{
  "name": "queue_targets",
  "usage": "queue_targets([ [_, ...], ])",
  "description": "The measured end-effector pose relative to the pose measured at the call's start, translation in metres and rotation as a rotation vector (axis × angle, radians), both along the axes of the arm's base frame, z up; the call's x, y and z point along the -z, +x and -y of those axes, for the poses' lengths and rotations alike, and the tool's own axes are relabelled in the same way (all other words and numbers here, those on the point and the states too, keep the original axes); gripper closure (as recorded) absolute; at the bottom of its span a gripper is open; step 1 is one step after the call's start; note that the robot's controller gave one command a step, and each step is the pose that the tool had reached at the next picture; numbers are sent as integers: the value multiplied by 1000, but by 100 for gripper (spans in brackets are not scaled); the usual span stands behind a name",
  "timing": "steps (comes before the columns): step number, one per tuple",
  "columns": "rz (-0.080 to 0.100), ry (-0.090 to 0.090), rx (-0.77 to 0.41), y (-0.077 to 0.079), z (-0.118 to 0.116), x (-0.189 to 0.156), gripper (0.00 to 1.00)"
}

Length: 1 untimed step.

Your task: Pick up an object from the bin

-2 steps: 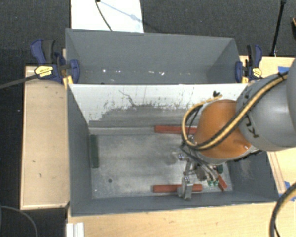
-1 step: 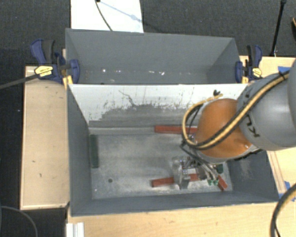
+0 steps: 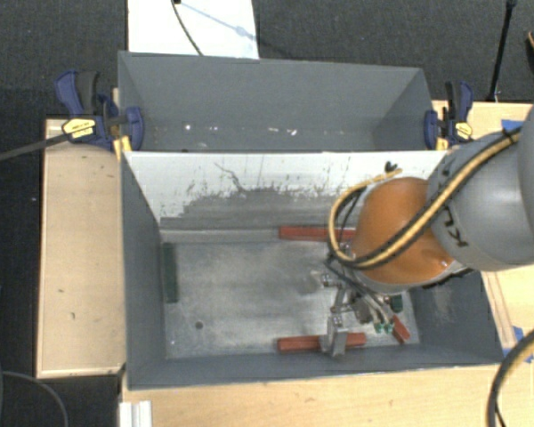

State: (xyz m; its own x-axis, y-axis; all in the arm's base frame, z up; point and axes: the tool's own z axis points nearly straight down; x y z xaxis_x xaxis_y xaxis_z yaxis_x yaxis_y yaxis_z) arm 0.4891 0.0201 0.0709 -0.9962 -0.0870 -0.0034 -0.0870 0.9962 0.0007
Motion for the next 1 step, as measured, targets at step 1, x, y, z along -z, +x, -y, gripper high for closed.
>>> queue_targets([
  [1, -2, 0, 0, -1, 0, 0, 100],
])
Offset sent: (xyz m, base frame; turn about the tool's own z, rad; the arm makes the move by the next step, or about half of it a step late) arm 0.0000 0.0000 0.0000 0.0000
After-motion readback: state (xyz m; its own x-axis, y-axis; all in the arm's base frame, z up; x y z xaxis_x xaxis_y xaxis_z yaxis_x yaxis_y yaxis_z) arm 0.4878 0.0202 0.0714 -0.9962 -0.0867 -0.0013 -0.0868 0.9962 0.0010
